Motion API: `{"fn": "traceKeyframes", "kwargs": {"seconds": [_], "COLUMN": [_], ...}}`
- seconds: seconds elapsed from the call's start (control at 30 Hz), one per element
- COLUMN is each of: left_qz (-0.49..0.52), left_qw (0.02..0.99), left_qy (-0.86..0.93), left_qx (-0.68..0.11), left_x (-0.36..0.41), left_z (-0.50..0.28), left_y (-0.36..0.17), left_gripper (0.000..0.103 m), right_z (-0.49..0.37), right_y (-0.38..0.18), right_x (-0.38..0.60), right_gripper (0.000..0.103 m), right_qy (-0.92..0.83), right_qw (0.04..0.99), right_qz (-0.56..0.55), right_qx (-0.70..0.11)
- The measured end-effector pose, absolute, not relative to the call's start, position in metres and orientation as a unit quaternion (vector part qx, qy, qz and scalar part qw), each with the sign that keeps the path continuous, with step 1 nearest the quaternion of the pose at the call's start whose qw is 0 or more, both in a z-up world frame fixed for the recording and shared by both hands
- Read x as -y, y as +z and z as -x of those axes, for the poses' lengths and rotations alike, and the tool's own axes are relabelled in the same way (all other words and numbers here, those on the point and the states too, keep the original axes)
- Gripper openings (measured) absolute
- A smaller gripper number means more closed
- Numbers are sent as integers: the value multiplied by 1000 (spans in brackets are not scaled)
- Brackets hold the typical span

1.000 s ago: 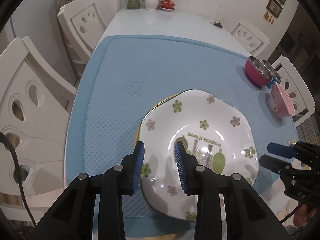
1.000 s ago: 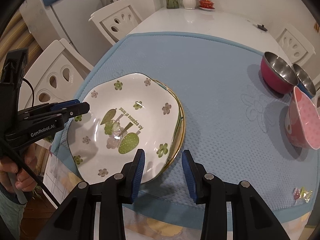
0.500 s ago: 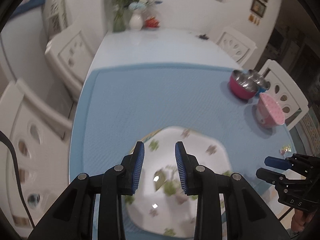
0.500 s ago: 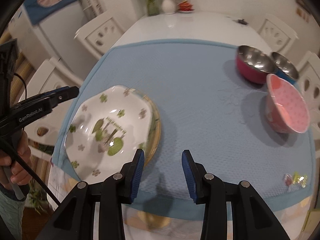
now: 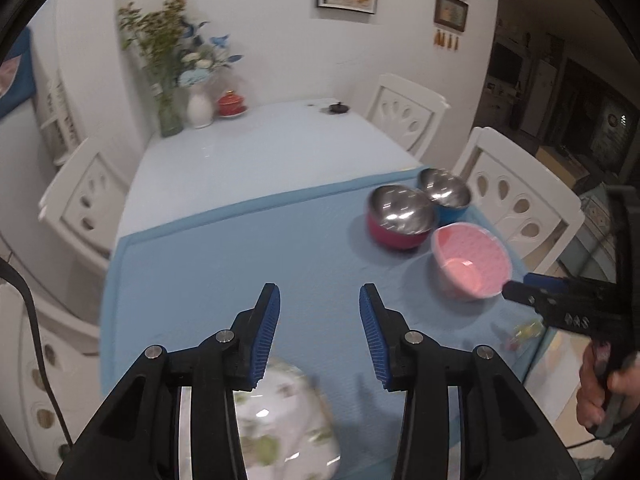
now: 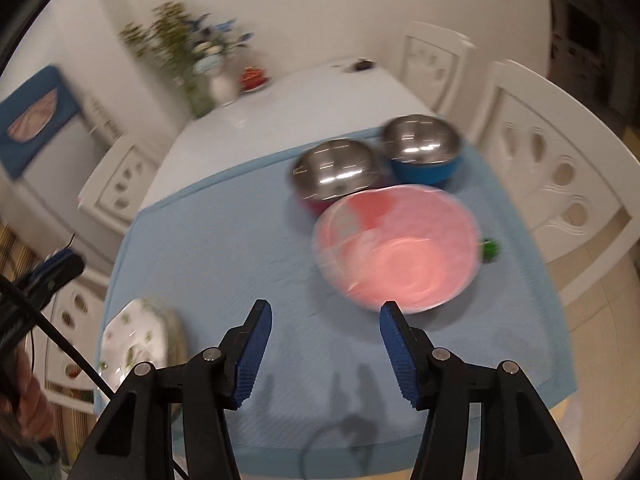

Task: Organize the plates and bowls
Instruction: 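Move both grippers toward the rim of the pink cartoon-print bowl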

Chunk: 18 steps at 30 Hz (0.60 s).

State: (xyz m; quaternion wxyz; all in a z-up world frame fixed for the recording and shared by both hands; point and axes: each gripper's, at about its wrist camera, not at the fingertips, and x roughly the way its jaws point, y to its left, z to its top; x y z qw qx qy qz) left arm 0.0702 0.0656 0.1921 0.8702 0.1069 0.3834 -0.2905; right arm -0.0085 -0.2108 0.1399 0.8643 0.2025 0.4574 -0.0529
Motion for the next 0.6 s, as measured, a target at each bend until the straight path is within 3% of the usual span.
{"fn": "traceKeyframes", "kwargs": {"seconds": [0.3, 0.6], "left_qz": [-73, -30], "left_qw": [845, 823], "left_qy": [-292, -254], "left_qx": [-442, -508], "left_x": [42, 93], "left_z": [-65, -78], "left_y": [153, 96], "left_gripper": [39, 39], "right_z": [-8, -29], "right_y": [117, 74], "right_x": [329, 344], "right_gripper": [54, 54], "right_qy": [-75, -20], "right_qw": [851, 829], "right_qz": [-233, -206], "right_qx": [-465, -519]}}
